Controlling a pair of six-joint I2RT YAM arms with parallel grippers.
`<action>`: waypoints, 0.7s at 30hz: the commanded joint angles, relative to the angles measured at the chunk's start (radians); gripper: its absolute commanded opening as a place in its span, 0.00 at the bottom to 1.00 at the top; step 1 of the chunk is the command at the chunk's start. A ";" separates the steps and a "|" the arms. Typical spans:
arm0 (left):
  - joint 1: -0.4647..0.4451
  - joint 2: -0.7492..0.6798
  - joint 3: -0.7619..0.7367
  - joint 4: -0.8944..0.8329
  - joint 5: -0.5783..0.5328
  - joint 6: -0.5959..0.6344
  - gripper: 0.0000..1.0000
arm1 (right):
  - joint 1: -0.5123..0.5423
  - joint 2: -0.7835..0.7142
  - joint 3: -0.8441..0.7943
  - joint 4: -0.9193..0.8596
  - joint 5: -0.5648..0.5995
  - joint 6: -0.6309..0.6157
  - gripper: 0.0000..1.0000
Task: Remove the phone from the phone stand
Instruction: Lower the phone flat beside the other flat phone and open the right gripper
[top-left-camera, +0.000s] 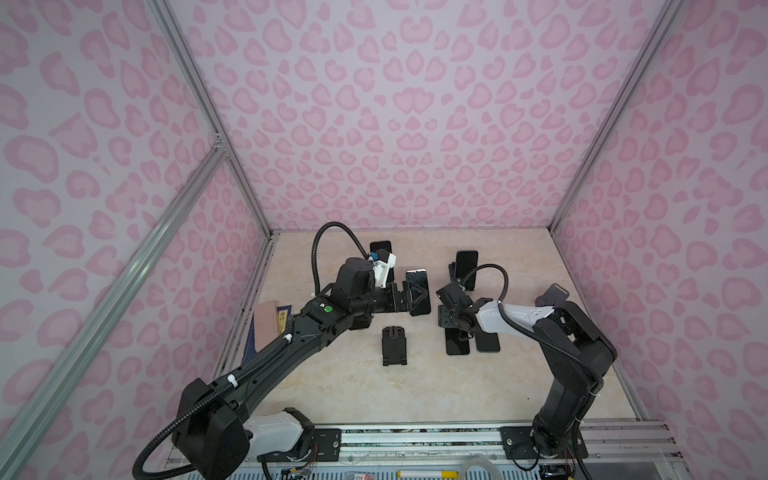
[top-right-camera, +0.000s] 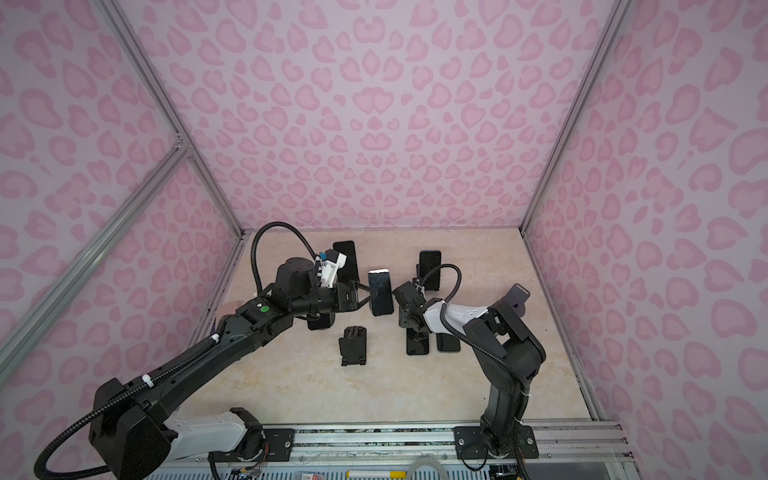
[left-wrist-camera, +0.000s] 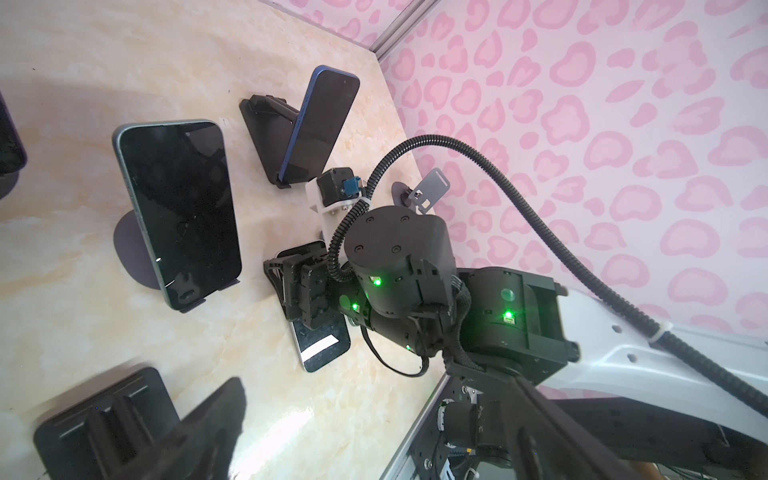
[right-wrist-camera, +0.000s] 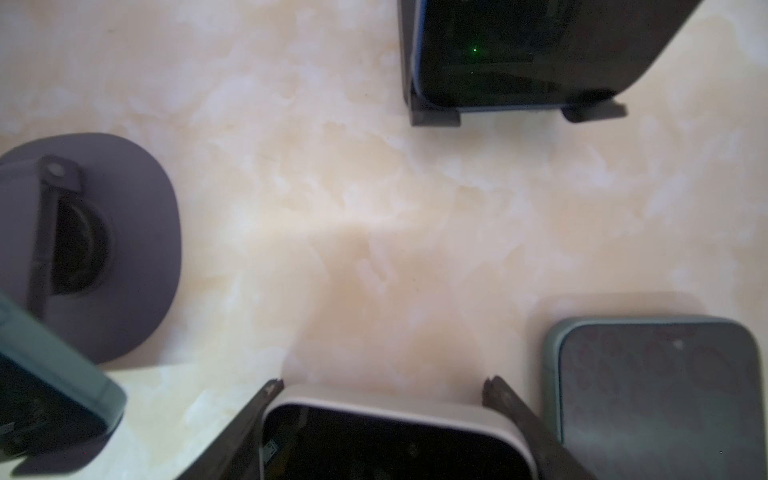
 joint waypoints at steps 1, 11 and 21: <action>0.001 -0.005 0.010 0.016 0.000 0.009 1.00 | 0.000 0.017 -0.012 -0.045 0.019 -0.008 0.72; 0.000 -0.005 0.007 0.019 -0.005 0.002 1.00 | -0.002 0.010 -0.019 -0.059 0.026 -0.034 0.77; 0.001 -0.011 0.007 0.020 -0.007 0.004 1.00 | -0.015 0.007 -0.017 -0.064 -0.005 -0.044 0.78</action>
